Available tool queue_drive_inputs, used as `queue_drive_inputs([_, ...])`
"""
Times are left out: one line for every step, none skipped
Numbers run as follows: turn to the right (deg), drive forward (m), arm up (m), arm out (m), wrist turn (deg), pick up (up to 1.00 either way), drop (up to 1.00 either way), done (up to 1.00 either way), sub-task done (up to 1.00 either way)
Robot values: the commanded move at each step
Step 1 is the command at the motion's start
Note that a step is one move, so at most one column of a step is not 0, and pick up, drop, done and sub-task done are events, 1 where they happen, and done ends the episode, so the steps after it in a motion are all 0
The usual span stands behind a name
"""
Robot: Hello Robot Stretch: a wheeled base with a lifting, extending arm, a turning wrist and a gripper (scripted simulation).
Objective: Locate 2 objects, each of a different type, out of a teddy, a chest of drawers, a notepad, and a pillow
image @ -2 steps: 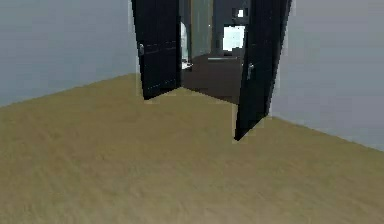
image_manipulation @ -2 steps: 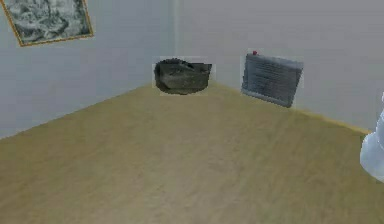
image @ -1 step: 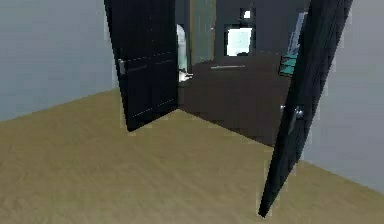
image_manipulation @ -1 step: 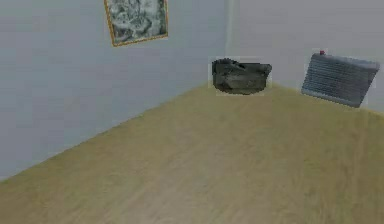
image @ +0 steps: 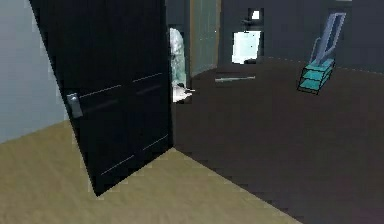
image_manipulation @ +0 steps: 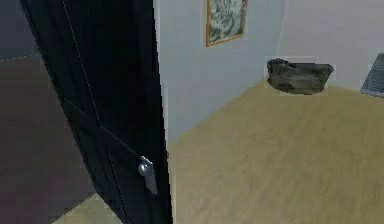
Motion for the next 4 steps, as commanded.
queue_drive_inputs([6.0,0.00,0.00,0.00,0.0,0.00,0.00,0.00,0.00])
queue_drive_inputs([0.0,0.25,0.00,0.00,0.0,0.00,0.00,0.00,0.00])
queue_drive_inputs([33.0,0.00,0.00,0.00,0.0,0.00,0.00,0.00,0.00])
queue_drive_inputs([0.0,1.00,0.00,0.00,0.0,0.00,0.00,0.00,0.00])
